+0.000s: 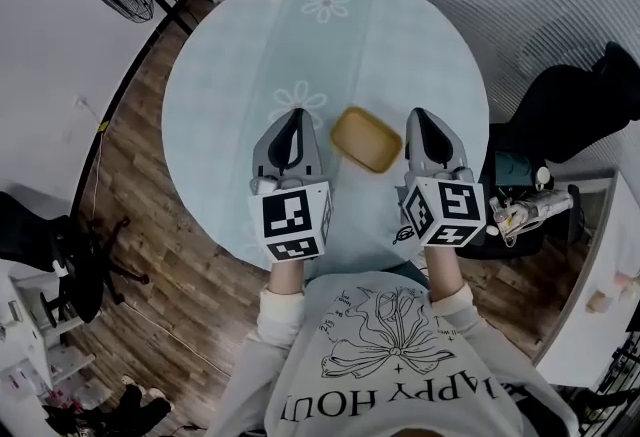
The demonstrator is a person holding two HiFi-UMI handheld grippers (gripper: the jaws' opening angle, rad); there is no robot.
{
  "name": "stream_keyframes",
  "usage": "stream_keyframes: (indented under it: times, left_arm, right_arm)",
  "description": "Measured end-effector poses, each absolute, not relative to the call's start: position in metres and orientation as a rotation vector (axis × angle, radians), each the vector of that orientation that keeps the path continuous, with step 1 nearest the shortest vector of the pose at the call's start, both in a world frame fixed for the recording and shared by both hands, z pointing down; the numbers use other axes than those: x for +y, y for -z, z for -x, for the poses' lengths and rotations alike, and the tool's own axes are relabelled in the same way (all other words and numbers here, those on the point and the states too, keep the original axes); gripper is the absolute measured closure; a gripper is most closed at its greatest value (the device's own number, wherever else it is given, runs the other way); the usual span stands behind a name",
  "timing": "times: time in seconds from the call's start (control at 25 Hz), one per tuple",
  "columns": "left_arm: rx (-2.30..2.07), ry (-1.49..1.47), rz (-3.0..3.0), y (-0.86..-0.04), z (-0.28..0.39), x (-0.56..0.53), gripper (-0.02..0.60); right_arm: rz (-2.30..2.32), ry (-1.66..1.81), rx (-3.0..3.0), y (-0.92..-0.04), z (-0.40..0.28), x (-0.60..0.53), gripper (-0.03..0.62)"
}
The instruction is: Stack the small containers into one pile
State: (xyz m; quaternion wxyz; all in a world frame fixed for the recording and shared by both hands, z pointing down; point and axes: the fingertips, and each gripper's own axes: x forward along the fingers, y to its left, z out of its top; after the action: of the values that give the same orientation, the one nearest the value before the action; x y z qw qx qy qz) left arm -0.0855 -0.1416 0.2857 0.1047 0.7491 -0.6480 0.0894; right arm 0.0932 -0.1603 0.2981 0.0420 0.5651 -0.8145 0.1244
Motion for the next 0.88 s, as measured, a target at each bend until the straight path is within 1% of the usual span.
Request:
stream_keyframes:
  times: [0.36, 0.88]
  left_arm:
    - [-1.975, -0.202, -2.269, -0.254, 0.081, -0.129, 0.575]
    - [-2.018, -0.151, -2.287, -0.234, 0.082, -0.117, 0.575]
  right_arm:
    - [-1.768, -0.222, -2.552, -0.259, -0.093, -0.15, 0.583]
    - [-1.798, -0.155, -2.582, -0.238, -0.099, -0.142, 0.583]
